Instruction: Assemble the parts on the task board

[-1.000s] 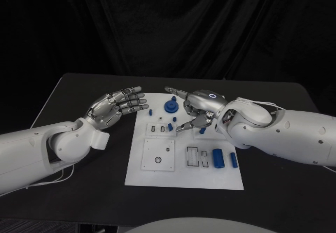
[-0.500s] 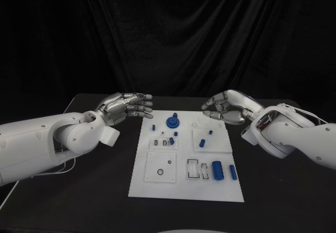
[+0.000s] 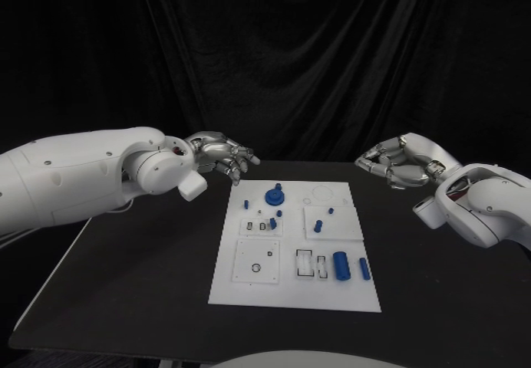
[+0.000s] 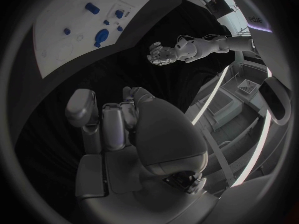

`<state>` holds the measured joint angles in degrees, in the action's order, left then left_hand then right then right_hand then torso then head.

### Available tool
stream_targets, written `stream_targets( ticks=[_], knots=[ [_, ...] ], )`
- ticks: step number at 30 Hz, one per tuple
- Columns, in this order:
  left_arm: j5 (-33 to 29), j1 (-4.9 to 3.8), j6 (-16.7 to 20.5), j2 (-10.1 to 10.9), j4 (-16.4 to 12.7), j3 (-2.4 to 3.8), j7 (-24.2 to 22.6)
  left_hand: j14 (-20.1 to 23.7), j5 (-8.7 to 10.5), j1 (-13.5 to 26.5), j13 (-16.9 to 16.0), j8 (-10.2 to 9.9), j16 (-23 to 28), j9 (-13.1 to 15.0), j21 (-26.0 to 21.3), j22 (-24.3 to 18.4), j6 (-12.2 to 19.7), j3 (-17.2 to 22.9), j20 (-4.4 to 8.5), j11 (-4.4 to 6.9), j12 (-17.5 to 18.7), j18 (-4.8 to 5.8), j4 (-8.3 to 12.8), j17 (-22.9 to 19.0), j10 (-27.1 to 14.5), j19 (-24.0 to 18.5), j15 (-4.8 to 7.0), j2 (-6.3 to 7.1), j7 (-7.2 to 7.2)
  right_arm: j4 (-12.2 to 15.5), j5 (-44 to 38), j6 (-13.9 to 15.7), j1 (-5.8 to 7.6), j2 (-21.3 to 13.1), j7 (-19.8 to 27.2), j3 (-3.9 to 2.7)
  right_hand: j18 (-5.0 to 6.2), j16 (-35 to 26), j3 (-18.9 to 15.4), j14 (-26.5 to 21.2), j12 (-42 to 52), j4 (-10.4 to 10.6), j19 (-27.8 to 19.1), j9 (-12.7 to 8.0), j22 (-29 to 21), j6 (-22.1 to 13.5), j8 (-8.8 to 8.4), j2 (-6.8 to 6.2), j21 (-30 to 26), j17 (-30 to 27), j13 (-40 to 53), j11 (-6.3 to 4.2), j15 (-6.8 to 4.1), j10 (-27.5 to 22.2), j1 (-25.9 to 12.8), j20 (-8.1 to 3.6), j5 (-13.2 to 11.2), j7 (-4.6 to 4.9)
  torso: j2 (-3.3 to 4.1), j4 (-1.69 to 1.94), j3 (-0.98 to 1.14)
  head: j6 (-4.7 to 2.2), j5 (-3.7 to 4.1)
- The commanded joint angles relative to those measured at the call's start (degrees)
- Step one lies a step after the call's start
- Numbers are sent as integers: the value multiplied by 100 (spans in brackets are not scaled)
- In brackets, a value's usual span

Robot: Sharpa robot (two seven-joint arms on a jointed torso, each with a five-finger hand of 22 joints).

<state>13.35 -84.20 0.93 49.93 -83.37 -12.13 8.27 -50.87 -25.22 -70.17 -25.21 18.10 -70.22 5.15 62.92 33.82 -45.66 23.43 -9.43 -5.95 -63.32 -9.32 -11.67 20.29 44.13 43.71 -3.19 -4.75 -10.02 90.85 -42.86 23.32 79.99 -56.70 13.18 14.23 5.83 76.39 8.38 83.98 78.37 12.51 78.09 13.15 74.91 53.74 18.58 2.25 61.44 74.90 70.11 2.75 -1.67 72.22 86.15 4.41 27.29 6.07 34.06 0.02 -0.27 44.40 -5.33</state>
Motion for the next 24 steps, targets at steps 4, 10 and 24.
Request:
stream_targets(
  ticks=[4,10,24],
  knots=[
    [1522,-174,-1124,-296,81,6,1532,-944,762,187,-2495,100,-1201,-5,354,376,58,-352,2,1,-1329,-88,-491,2192,1288,56,-6,4,18,180,371,652,-130,-247,-178,-2,-27,118,-51,101,93,90,125,38,587,8,60,-117,171,297,97,-152,-79,304,-26,-52,-155,-47,-228,-105,97,195,-50],
    [2557,-248,-1480,-616,153,7,1924,-3357,1191,646,-6479,1072,-2006,896,1405,2236,-346,-1031,190,259,-2668,190,-493,6153,4587,1479,205,-116,313,273,302,1006,-267,-434,-273,-1,-28,109,-82,113,80,139,151,50,600,-7,72,-170,179,283,73,-165,-91,313,-48,-69,-168,-54,-266,-106,149,275,-50],
    [2980,-249,-2298,-1428,507,7,2932,-3913,1721,1132,-6479,1656,-1978,2337,1878,3375,117,-1663,286,336,-2668,396,-427,6971,4587,2581,316,-351,383,255,49,1103,-396,-467,-439,0,-26,101,-31,124,35,106,161,64,608,-36,82,-210,148,272,14,-166,-99,289,57,-83,105,-46,-243,-136,226,412,-91]
  ],
)
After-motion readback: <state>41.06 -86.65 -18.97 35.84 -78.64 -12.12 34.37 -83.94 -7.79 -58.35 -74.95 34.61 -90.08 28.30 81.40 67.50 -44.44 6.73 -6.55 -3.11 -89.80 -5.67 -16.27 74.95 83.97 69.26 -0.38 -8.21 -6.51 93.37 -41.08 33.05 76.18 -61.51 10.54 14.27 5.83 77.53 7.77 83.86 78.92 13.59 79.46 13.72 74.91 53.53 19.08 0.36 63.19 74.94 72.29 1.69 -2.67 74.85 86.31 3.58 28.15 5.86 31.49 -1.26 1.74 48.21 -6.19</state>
